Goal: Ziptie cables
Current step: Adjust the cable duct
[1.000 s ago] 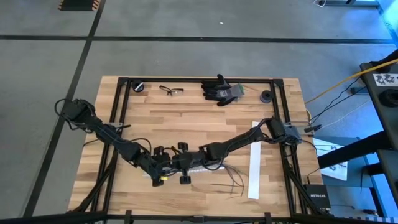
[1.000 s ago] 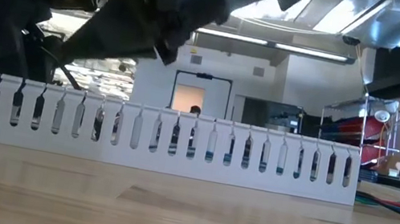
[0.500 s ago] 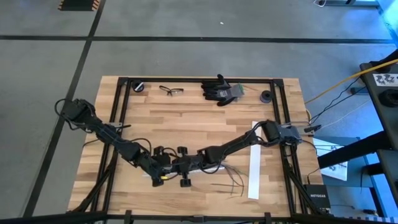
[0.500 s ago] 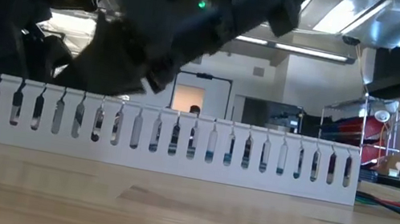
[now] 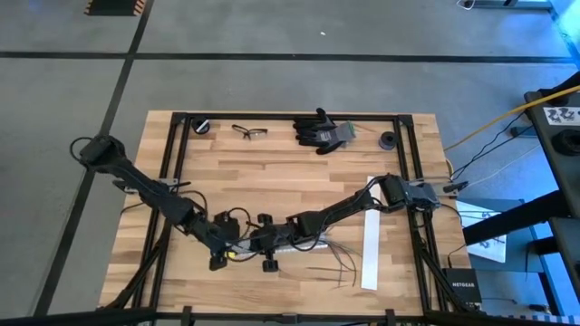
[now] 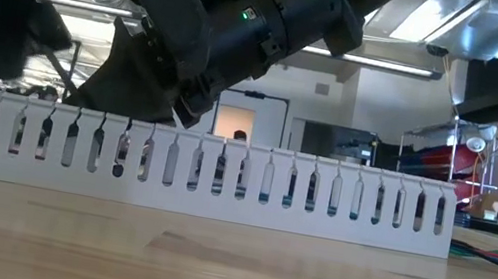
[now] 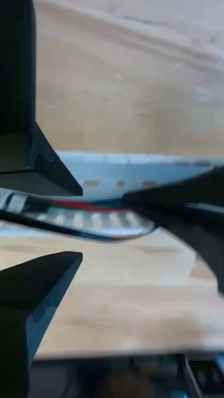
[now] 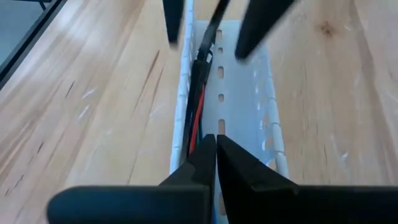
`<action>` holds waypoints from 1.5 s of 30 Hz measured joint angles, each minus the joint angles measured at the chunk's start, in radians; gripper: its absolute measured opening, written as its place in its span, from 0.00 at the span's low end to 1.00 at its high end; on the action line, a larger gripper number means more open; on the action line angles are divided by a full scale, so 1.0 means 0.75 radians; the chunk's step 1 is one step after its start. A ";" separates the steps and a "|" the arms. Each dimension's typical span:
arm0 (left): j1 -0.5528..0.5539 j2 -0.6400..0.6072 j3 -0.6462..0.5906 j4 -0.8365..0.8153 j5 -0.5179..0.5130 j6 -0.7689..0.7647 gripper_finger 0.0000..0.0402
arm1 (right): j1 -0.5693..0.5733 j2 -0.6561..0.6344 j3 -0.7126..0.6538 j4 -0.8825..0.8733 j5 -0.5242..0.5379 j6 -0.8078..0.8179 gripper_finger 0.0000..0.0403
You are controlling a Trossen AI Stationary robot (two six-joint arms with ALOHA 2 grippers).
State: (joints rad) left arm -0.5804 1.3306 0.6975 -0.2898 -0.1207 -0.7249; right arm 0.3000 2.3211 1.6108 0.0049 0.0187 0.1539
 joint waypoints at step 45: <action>-0.001 -0.036 -0.077 0.208 -0.203 0.205 0.35 | -0.009 0.004 -0.003 -0.011 -0.016 -0.007 0.00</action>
State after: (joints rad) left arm -0.5810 1.3033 0.6398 -0.1337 -0.2729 -0.5714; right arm 0.2935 2.3238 1.6085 -0.0034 0.0067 0.1490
